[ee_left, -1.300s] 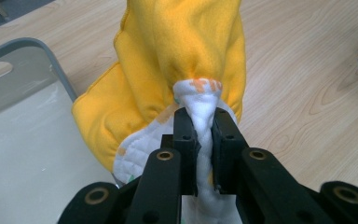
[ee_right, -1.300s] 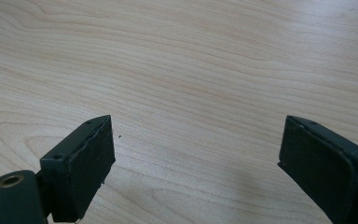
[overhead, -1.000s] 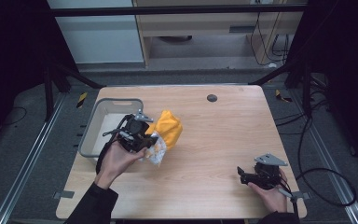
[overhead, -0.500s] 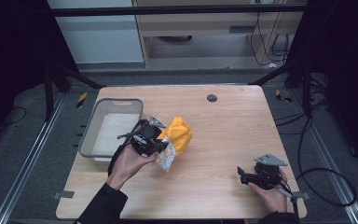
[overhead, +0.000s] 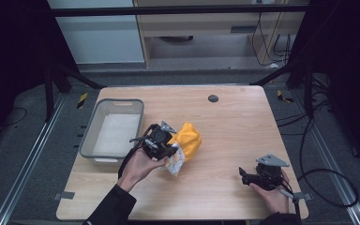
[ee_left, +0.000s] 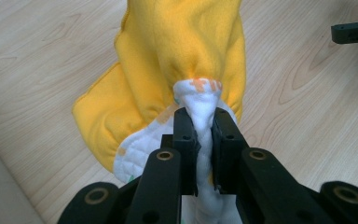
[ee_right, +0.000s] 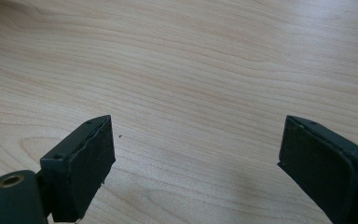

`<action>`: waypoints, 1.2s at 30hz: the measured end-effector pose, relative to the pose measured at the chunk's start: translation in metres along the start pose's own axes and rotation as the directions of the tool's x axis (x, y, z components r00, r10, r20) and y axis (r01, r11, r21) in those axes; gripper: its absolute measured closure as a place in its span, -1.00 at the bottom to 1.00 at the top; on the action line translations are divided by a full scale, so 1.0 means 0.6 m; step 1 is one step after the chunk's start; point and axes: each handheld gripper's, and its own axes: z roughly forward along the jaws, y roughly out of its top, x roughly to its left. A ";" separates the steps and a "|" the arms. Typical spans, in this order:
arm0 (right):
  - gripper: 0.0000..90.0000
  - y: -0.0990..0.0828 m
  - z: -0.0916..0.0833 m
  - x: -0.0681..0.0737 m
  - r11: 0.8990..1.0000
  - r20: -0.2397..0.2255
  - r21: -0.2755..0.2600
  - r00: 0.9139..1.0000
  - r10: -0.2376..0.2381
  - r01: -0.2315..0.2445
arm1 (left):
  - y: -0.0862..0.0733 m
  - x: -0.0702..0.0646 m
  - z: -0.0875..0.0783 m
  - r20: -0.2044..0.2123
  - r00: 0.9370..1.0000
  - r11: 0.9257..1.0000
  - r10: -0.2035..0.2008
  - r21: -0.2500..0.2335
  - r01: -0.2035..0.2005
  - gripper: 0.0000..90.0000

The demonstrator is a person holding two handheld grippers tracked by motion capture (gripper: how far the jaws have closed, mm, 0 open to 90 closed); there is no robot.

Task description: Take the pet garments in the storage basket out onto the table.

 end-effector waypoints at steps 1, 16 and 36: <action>-0.77 0.000 0.000 0.000 1.000 0.000 0.000 1.000 0.000 0.000 | 0.000 -0.001 0.003 -0.001 1.000 1.000 0.000 0.001 0.000 0.82; -0.77 0.000 0.000 0.000 1.000 0.001 -0.004 1.000 0.001 -0.001 | -0.008 -0.015 0.056 0.020 1.000 0.999 0.018 0.027 -0.019 0.82; -0.78 -0.001 0.000 -0.001 1.000 0.006 -0.011 1.000 -0.006 0.006 | -0.024 -0.026 0.096 0.071 0.996 0.998 0.050 0.020 -0.051 0.69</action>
